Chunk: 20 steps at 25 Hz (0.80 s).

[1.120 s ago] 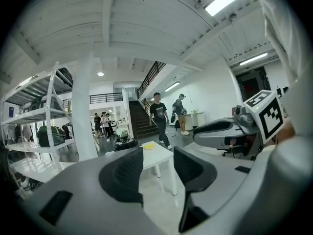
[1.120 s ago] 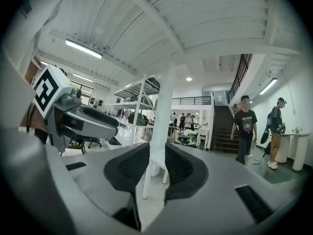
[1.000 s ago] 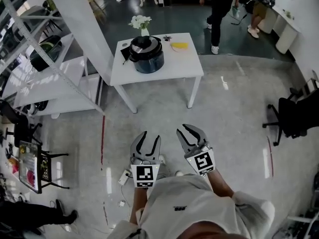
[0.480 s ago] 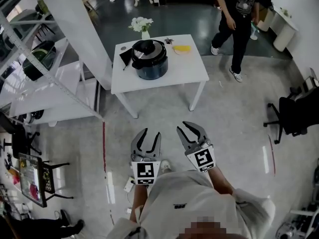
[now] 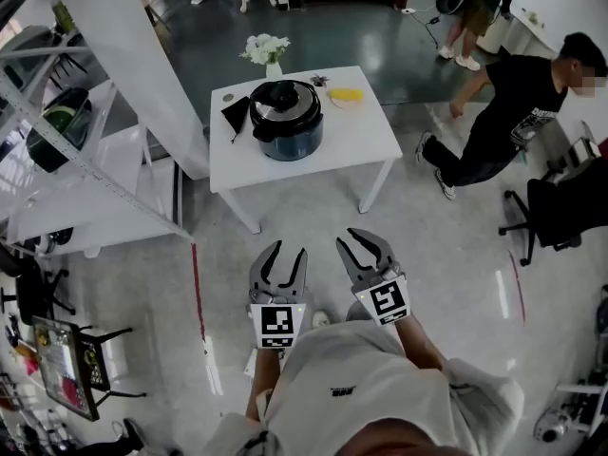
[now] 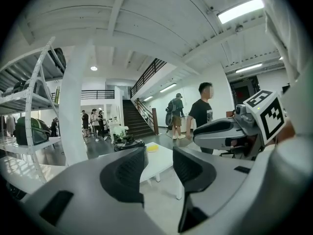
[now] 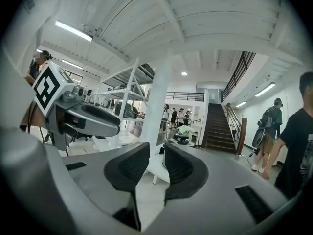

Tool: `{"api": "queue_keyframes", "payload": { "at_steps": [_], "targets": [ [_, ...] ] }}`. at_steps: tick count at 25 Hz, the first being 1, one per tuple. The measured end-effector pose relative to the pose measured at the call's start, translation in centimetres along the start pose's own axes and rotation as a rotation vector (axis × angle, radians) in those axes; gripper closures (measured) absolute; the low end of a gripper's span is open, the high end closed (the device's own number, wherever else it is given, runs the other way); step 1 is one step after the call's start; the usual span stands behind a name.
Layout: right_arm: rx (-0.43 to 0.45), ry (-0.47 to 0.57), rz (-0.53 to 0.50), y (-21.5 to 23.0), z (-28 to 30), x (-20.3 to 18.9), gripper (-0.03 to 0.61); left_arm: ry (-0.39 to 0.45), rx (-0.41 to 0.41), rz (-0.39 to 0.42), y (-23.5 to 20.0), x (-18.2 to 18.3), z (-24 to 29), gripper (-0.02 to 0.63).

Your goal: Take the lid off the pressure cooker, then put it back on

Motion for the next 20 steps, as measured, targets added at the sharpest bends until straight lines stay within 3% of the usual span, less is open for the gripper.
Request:
{"api": "queue_keyframes", "payload": {
  "at_steps": [9,20],
  "targets": [
    [-0.027,-0.023,0.021,0.9,2.5,0.6,0.477,0.009,-0.032,0.000,-2.1,0.7,2.7,0.417],
    [0.015,-0.040,0.034,4.9,8.1,1.8,0.477,-0.006,-0.013,-0.011,-4.5,2.6,8.5,0.419]
  ]
}}
Point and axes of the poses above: the fingertips, and each gripper's own axes: z forward along the fingers, y to its right, x out of its top, the point moved 10 cm from there along -z, backward along the fingers, and after that the axes turned 15 degrees about -y, right-handed, at the moved point
